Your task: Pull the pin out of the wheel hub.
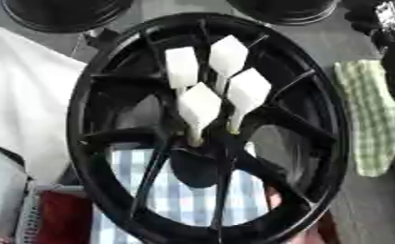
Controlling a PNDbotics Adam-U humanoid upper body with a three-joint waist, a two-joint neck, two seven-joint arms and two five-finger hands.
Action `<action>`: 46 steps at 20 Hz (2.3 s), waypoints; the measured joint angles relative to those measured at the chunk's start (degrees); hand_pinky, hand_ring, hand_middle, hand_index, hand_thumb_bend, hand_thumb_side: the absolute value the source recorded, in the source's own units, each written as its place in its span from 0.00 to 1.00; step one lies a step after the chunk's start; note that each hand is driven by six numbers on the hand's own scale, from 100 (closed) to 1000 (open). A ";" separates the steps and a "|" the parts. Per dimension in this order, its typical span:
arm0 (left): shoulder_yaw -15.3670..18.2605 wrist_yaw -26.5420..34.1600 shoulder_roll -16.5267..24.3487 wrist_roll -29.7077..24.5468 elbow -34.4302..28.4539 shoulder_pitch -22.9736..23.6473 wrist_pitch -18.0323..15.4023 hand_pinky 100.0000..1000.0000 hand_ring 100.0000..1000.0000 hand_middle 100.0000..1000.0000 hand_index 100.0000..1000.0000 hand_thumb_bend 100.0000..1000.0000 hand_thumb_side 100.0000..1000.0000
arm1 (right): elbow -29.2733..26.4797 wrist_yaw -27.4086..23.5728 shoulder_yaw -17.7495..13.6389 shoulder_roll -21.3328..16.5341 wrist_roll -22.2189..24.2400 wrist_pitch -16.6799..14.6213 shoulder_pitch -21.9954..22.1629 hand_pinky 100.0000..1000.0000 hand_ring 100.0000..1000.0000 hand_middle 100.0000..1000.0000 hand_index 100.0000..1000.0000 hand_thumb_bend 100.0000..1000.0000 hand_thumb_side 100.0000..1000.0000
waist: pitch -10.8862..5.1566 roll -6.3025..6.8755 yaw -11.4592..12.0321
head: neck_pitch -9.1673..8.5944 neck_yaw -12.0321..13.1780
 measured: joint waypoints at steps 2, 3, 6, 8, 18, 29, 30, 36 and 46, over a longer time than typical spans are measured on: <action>0.00 0.00 0.00 0.00 0.00 0.00 0.00 0.79 0.74 0.54 0.76 0.21 0.65 | 0.00 0.00 0.00 0.00 0.00 0.00 0.02 0.88 0.76 0.67 0.68 0.00 0.65 | 0.00 0.00 0.00 | 0.00 0.00; 0.00 0.00 0.00 0.00 0.00 0.00 0.00 0.79 0.74 0.54 0.76 0.21 0.65 | 0.00 0.00 0.00 0.00 0.01 0.01 0.03 0.88 0.76 0.67 0.68 0.00 0.65 | 0.00 0.00 0.00 | 0.00 0.00; 0.00 0.00 0.00 0.00 0.00 0.01 0.00 0.79 0.74 0.54 0.76 0.21 0.65 | 0.00 0.14 0.00 -0.73 0.44 0.09 0.04 0.87 0.76 0.67 0.69 0.00 0.60 | -0.01 -0.03 0.00 | 0.00 0.04; 0.00 0.00 0.00 0.01 0.00 0.02 0.01 0.79 0.74 0.54 0.76 0.21 0.65 | 0.00 0.89 0.00 -2.67 1.47 0.02 0.04 0.87 0.76 0.68 0.69 0.00 0.55 | -0.07 -0.13 -0.03 | 0.00 0.10; -0.01 -0.08 0.09 0.11 0.00 0.24 0.19 0.79 0.74 0.54 0.76 0.21 0.65 | -0.07 9.91 -0.89 -19.87 19.78 -3.08 -2.06 0.86 0.78 0.71 0.72 0.00 0.41 | -0.63 -1.11 -0.56 | 0.03 1.05; -0.10 -0.25 0.59 -0.23 0.00 0.26 0.51 0.79 0.74 0.54 0.75 0.20 0.65 | -0.30 13.24 1.40 -28.93 46.83 -14.04 -10.93 0.88 0.82 0.74 0.75 0.00 0.32 | -0.68 -1.89 -0.04 | 0.05 0.94; -0.14 -0.25 0.60 -0.29 0.00 0.26 0.57 0.79 0.74 0.54 0.75 0.20 0.65 | -0.30 13.00 1.74 -29.17 49.11 -14.86 -11.97 0.88 0.82 0.74 0.75 0.00 0.32 | -0.70 -1.93 -0.02 | 0.05 0.93; -0.43 -0.24 0.63 -0.54 0.00 0.27 0.59 0.79 0.74 0.54 0.75 0.20 0.65 | -0.31 11.56 4.38 -29.60 59.42 -16.37 -17.86 0.89 0.82 0.75 0.75 0.00 0.33 | -0.97 -2.12 0.26 | 0.05 0.51; -0.78 0.01 1.03 -0.97 0.00 0.35 0.75 0.79 0.74 0.54 0.75 0.20 0.65 | -0.44 11.47 10.59 -27.61 69.05 -15.26 -27.12 0.89 0.85 0.77 0.82 0.05 0.22 | -1.18 -2.17 0.70 | 0.05 -0.28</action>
